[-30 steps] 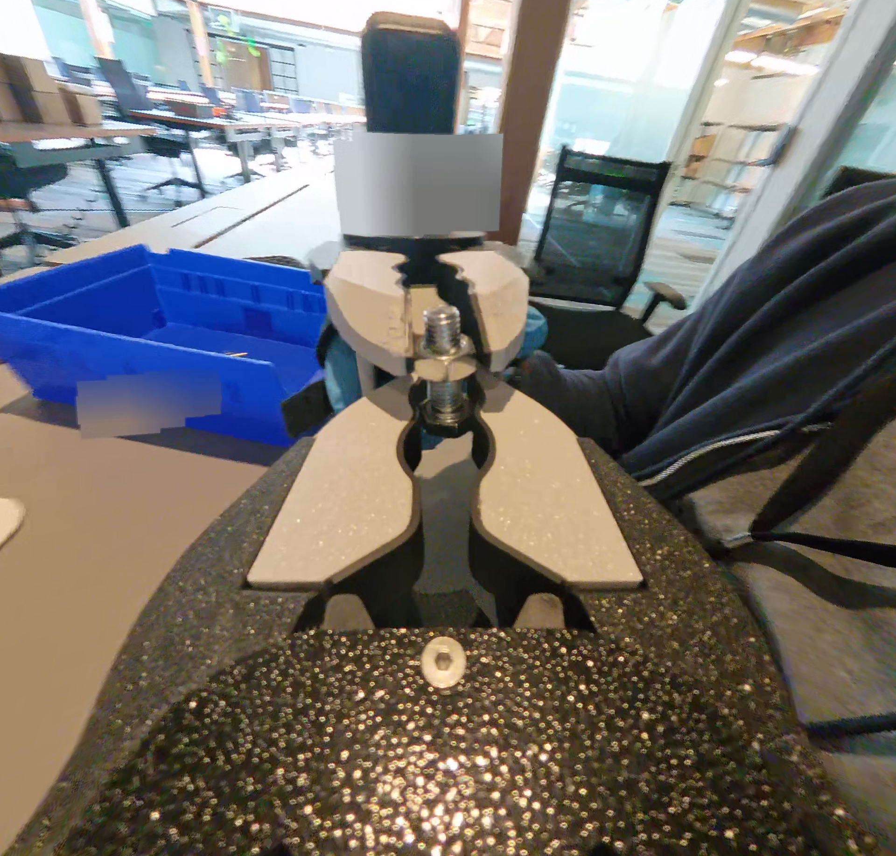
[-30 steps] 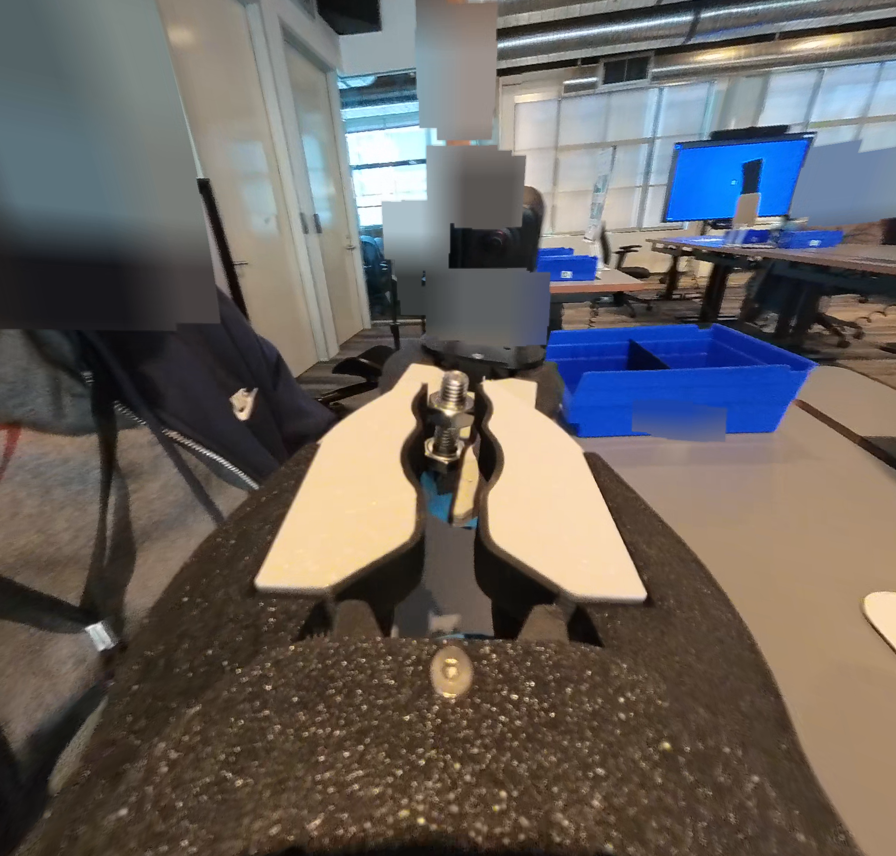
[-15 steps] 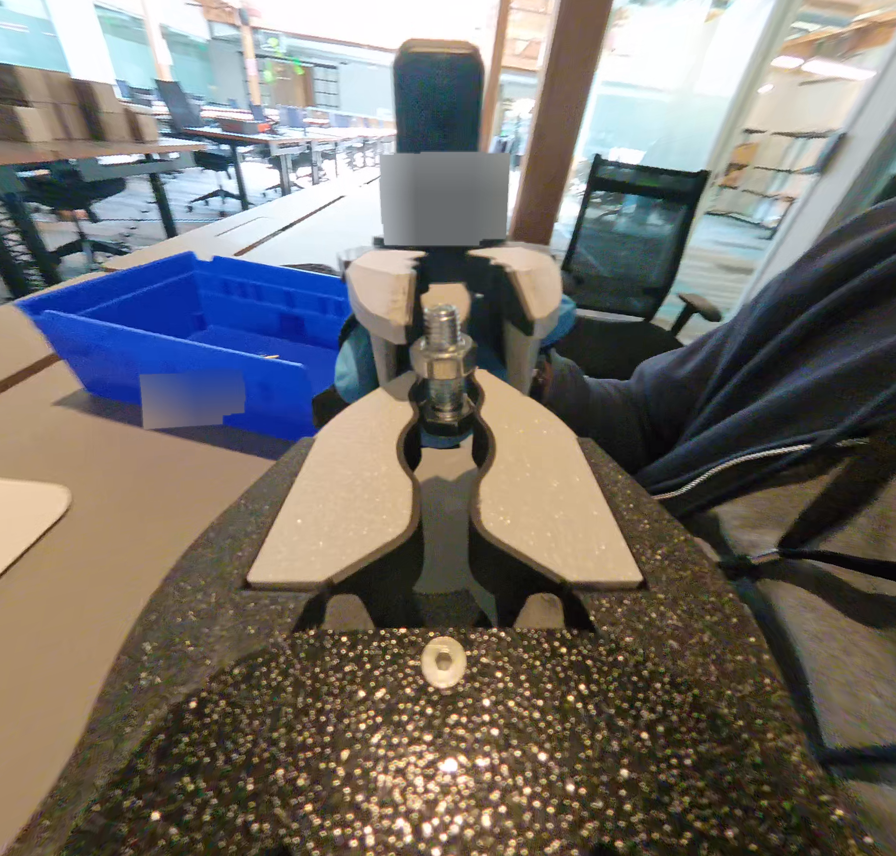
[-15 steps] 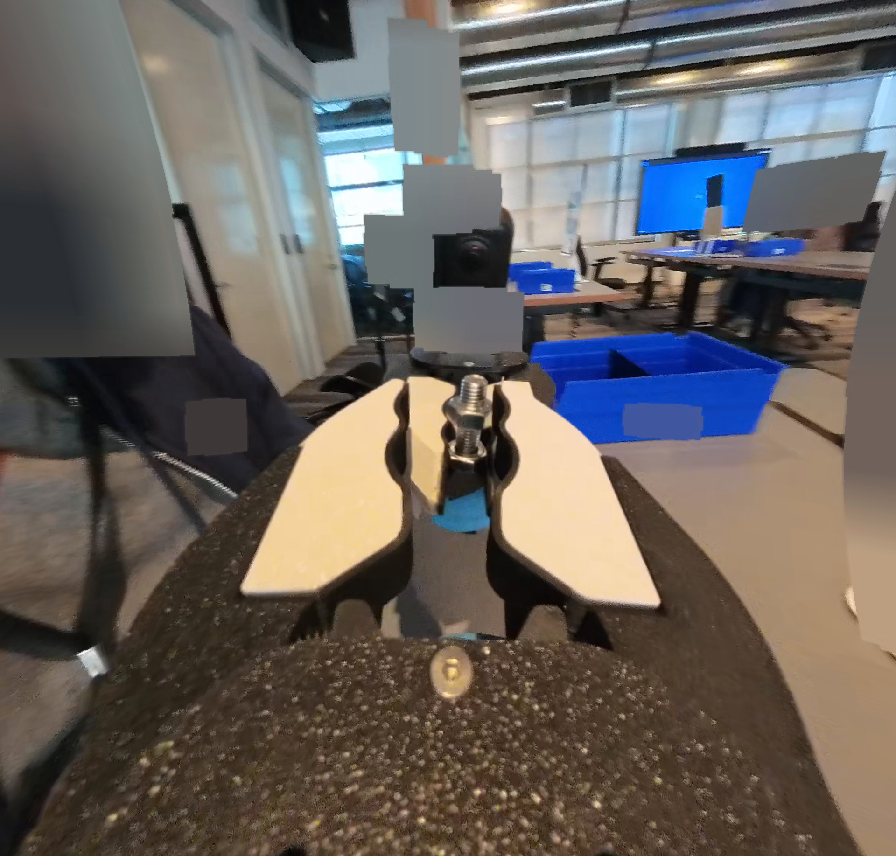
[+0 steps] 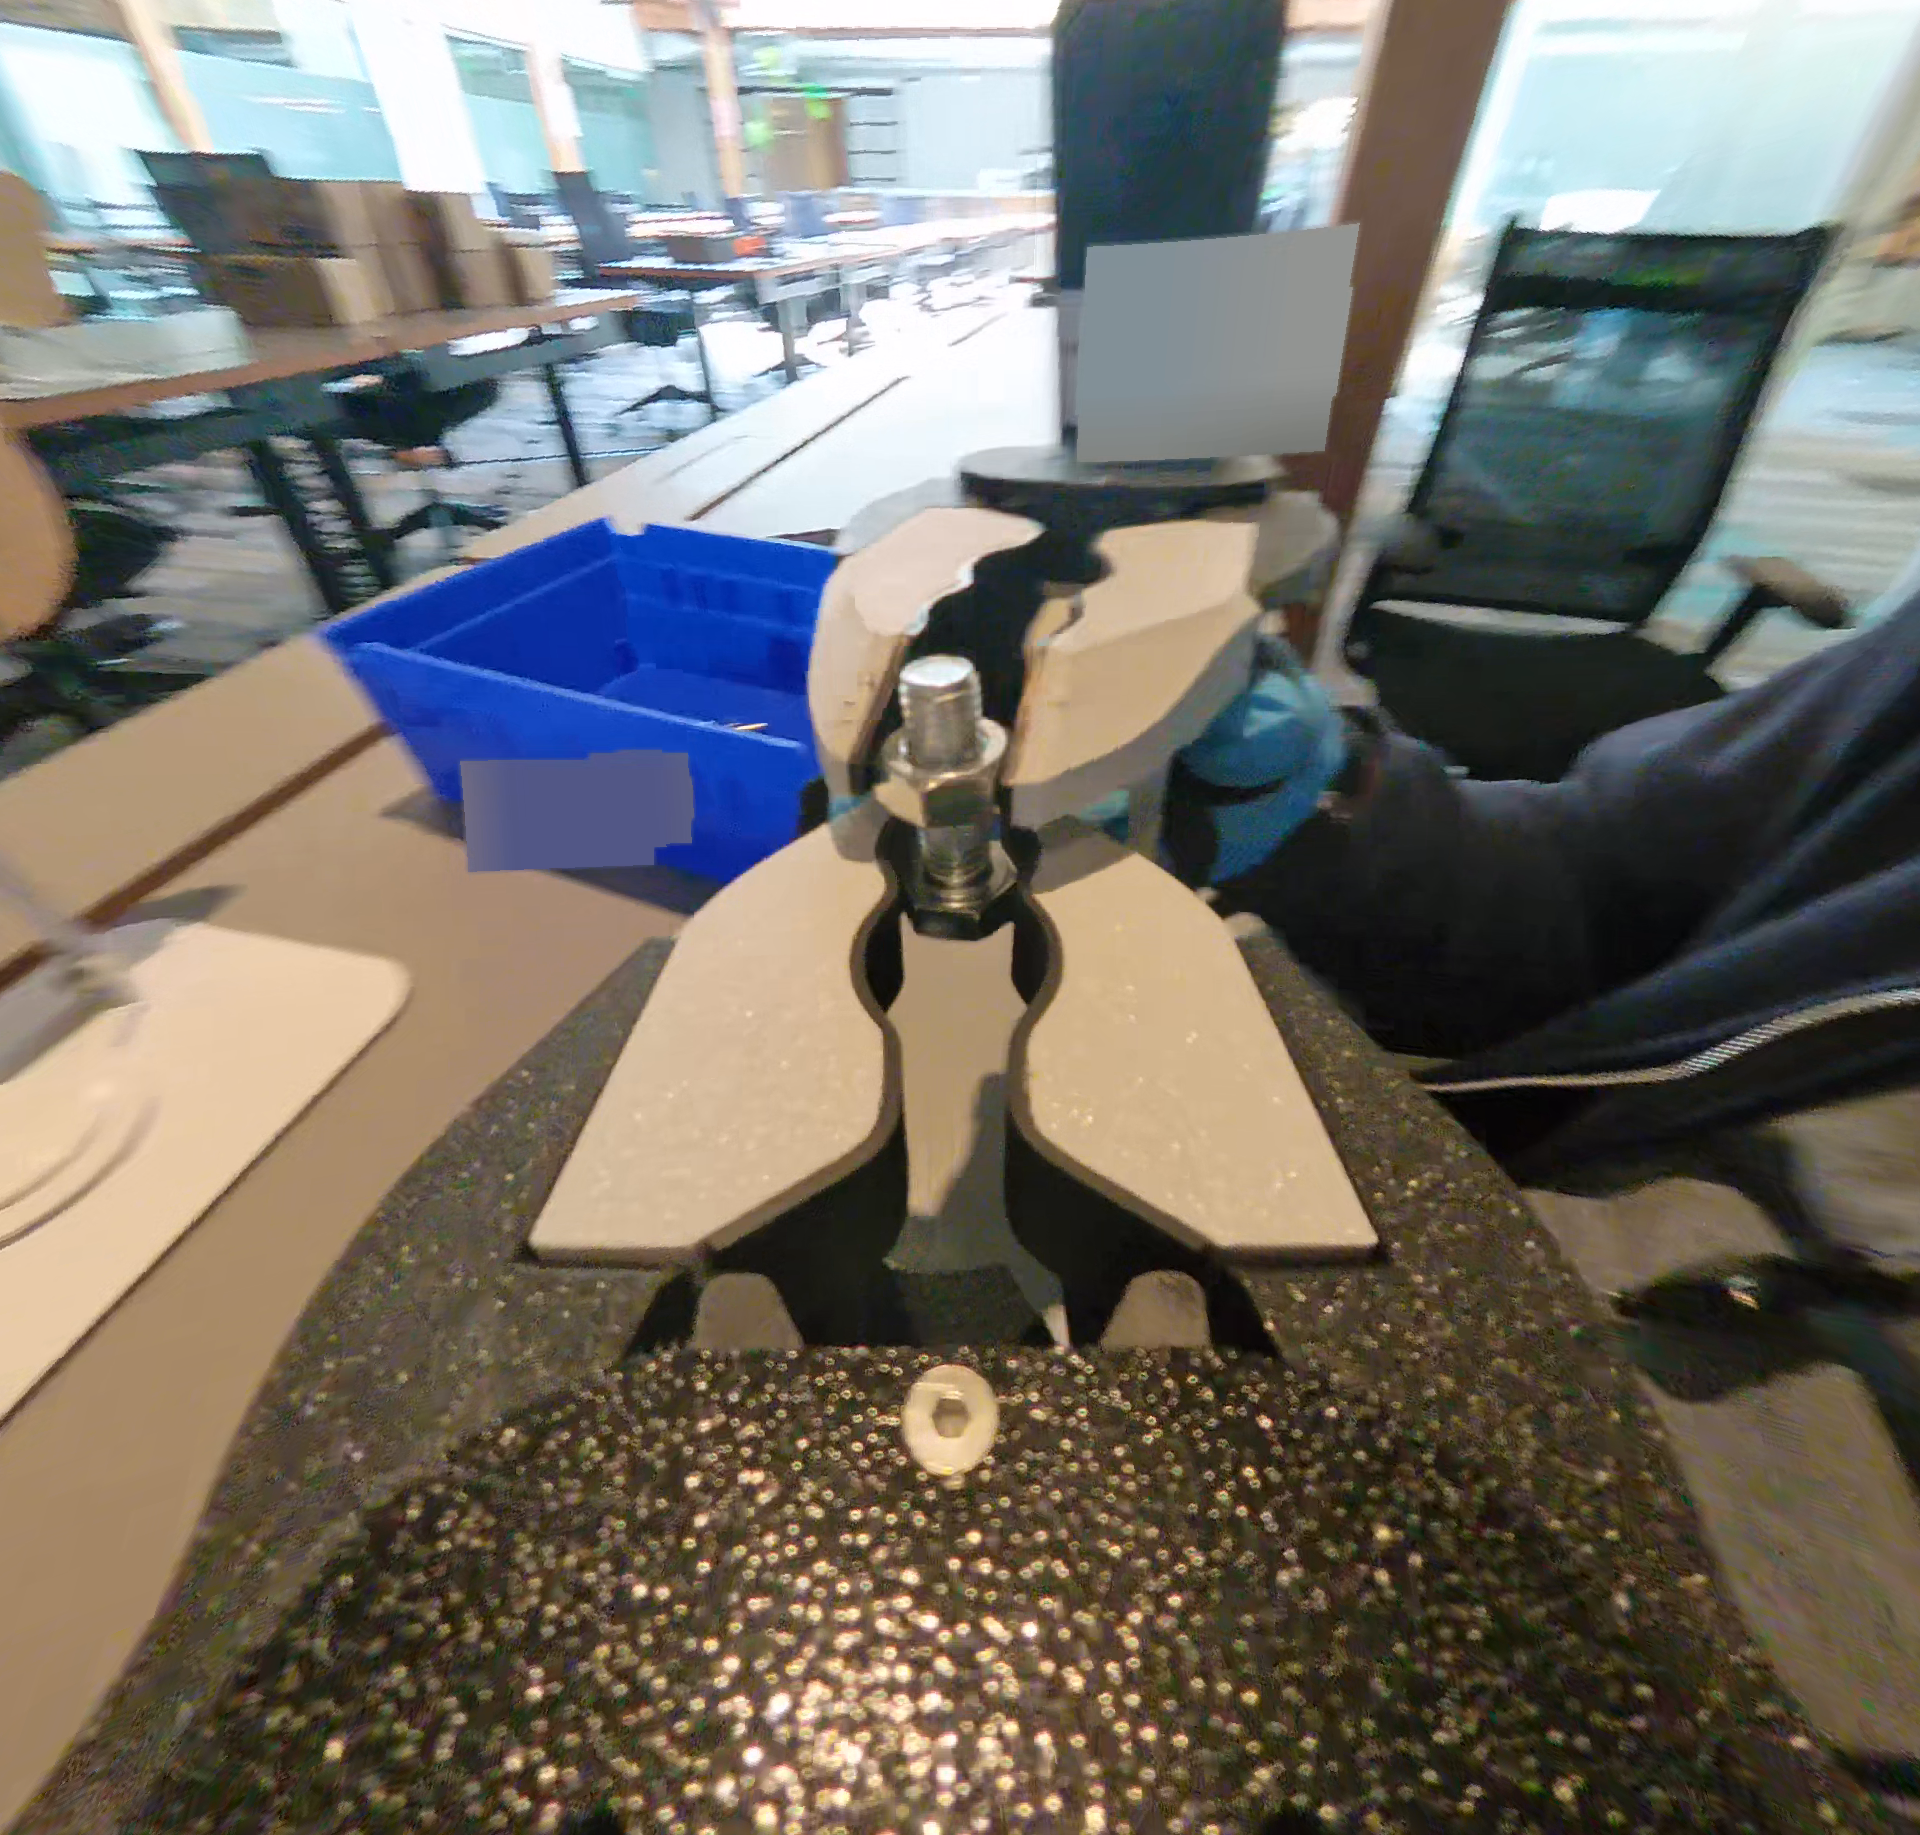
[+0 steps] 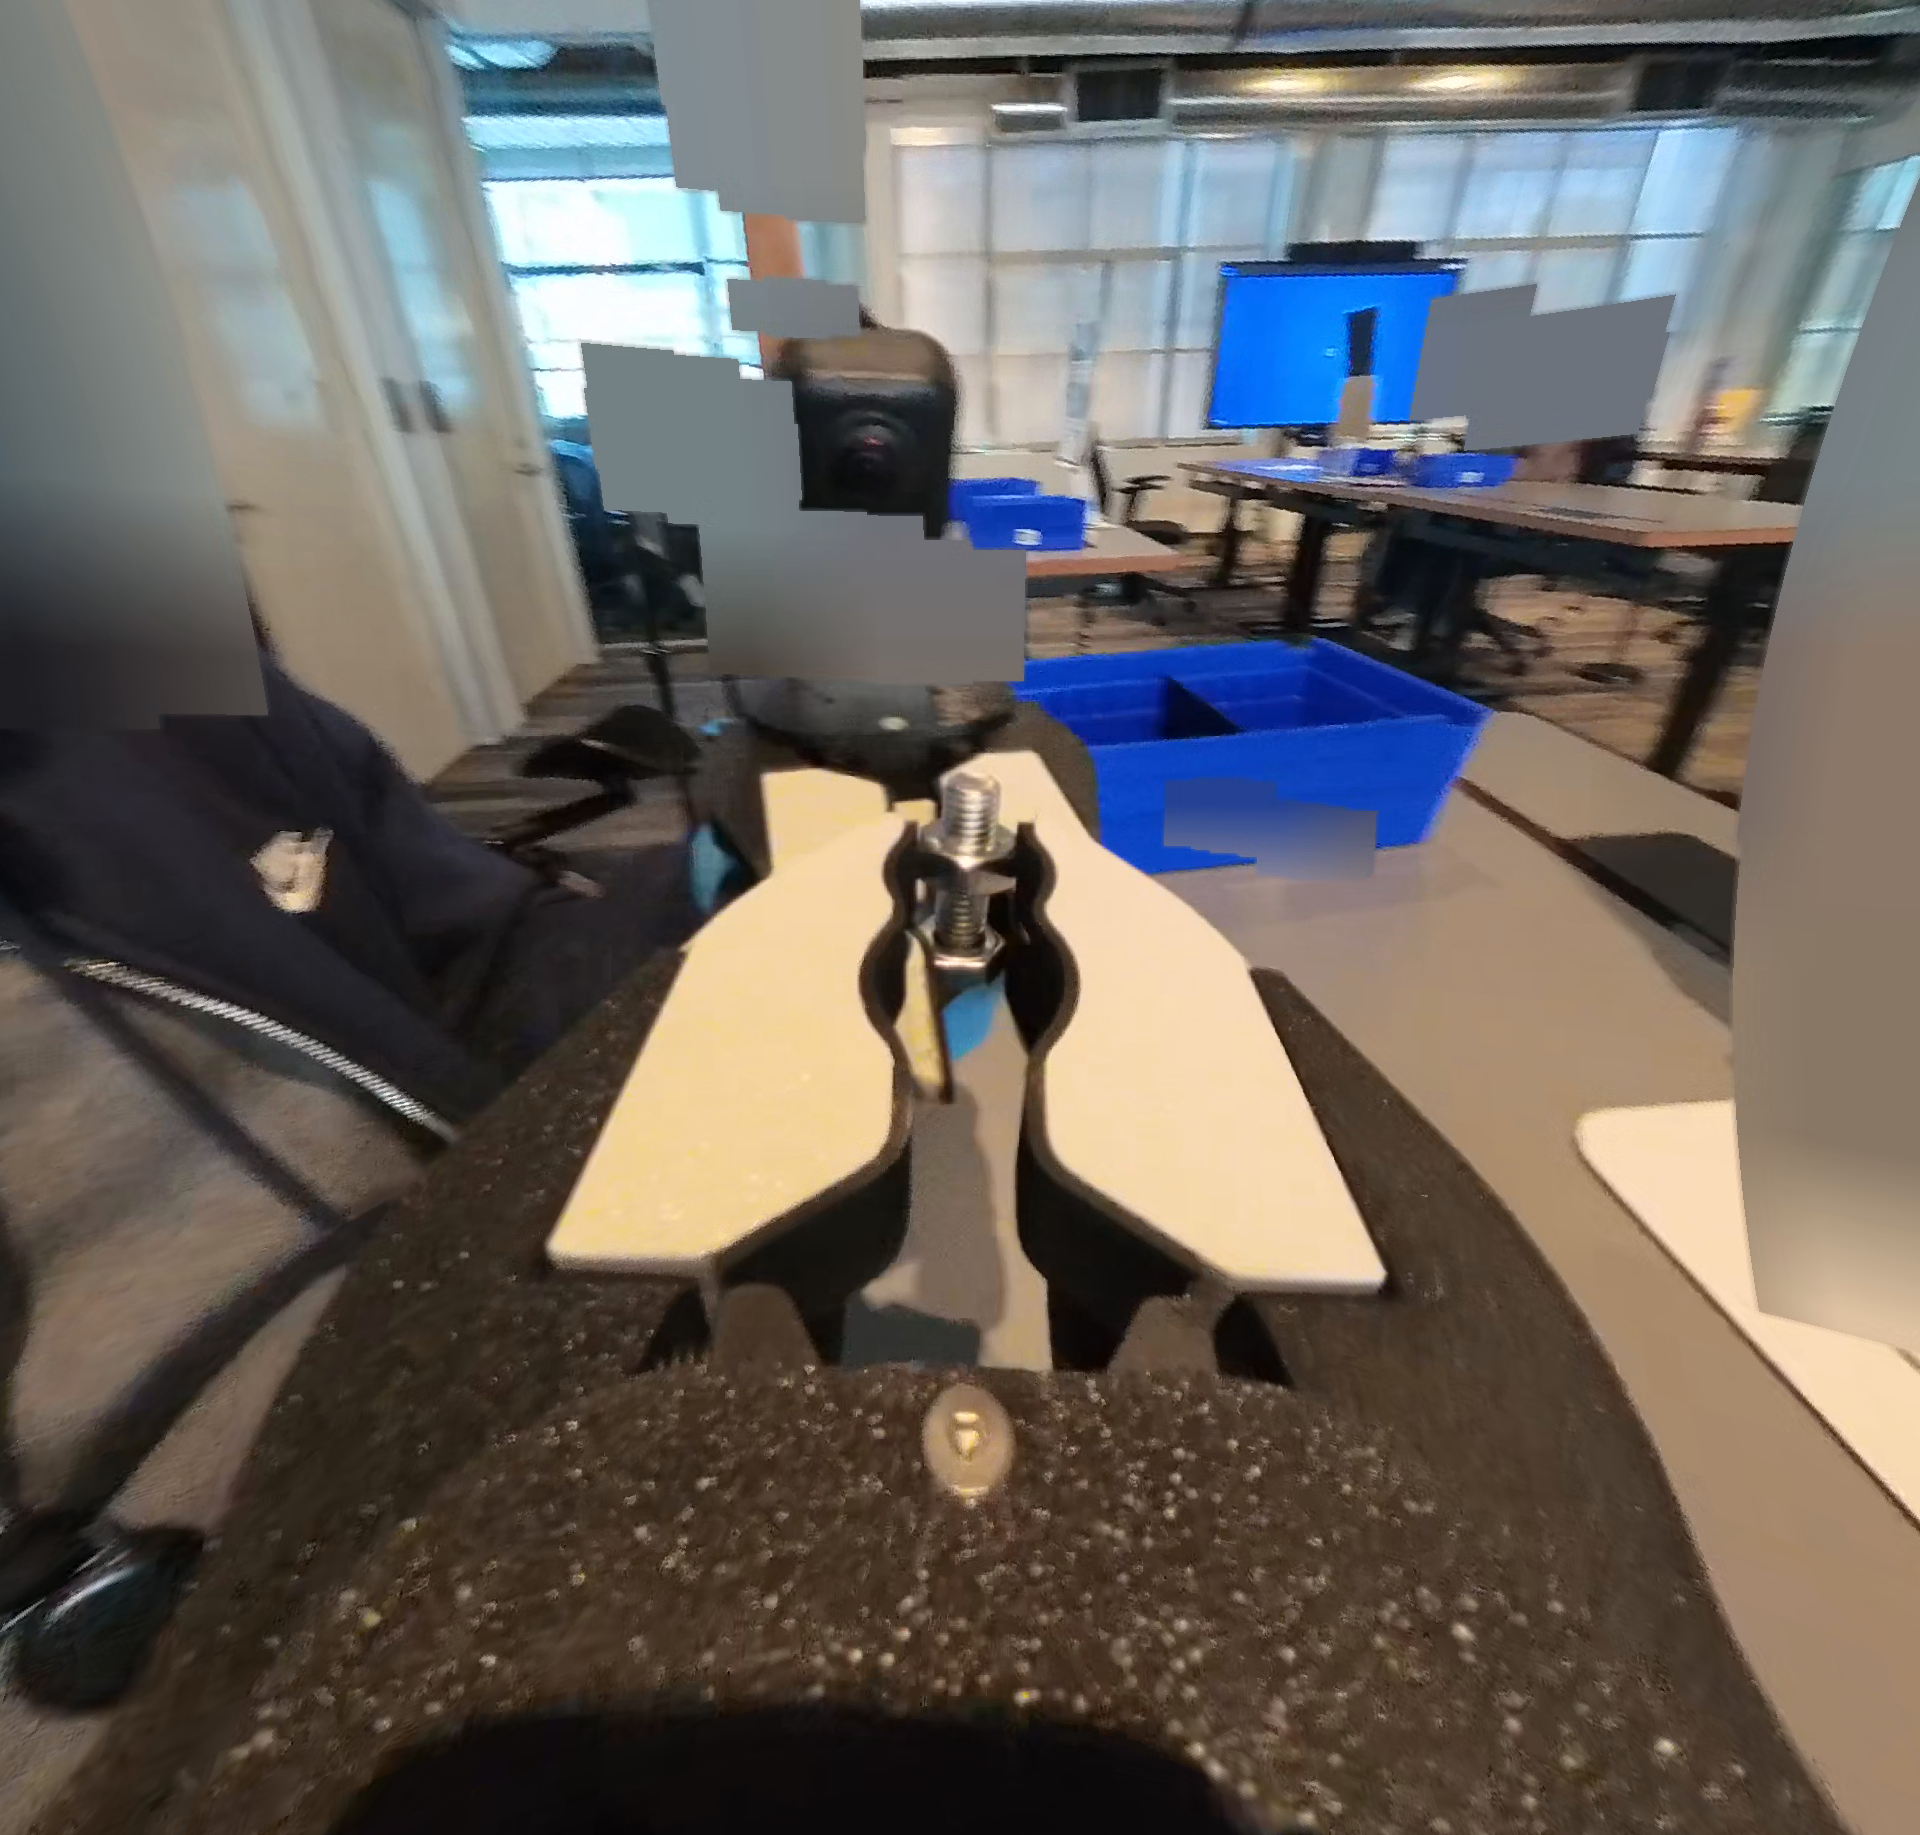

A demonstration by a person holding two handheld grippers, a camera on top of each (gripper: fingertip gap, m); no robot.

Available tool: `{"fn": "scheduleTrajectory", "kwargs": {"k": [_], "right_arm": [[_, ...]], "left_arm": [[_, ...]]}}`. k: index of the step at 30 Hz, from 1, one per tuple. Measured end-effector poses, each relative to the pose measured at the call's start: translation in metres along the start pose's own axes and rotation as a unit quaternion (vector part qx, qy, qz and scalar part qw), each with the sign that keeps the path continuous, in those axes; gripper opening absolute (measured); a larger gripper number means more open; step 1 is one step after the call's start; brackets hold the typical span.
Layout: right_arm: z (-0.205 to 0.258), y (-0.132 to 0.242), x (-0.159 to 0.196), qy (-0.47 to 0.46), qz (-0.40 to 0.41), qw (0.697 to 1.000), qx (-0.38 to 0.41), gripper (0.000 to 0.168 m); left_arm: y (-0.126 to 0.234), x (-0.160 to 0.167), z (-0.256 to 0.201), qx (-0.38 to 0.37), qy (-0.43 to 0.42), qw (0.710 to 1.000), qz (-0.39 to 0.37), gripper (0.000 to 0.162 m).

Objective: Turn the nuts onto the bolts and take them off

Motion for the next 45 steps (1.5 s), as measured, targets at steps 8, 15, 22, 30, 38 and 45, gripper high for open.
{"fn": "scheduleTrajectory", "kwargs": {"k": [8,15,22,30,38,45], "right_arm": [[0.002,0.001,-0.003,-0.006,-0.012,1.0,-0.013,0.033],[0.009,0.015,-0.009,-0.053,-0.052,0.991,-0.116,0.025],[0.019,0.007,-0.001,-0.053,-0.03,0.987,-0.151,0.021],[-0.001,0.0,0.003,0.008,0.0,1.0,0.005,0.017],[0.007,0.001,0.001,0.0,-0.01,0.999,-0.048,0.04],[0.009,0.014,-0.007,-0.048,-0.059,0.99,-0.118,0.028]], "left_arm": [[0.002,-0.003,-0.001,0.012,0.01,1.0,-0.015,0.015],[0.003,-0.007,-0.019,0.131,0.062,0.989,-0.04,0.015],[0.002,-0.005,-0.032,0.179,0.065,0.981,-0.033,0.016],[0.0,0.0,0.001,-0.004,0.005,1.0,-0.002,0.015],[0.001,-0.002,-0.002,0.024,0.022,0.999,-0.018,0.015],[0.002,-0.005,-0.023,0.148,0.073,0.986,-0.037,0.015]]}}
Point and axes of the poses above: each gripper's, where its closed fingertips meet, y back along the fingers, x out of its underside, z = x × y across the jaws, the point moved 4 cm from there along y, back along the fingers, and after that the axes turned 1 degree about z, right-handed, at the moved point
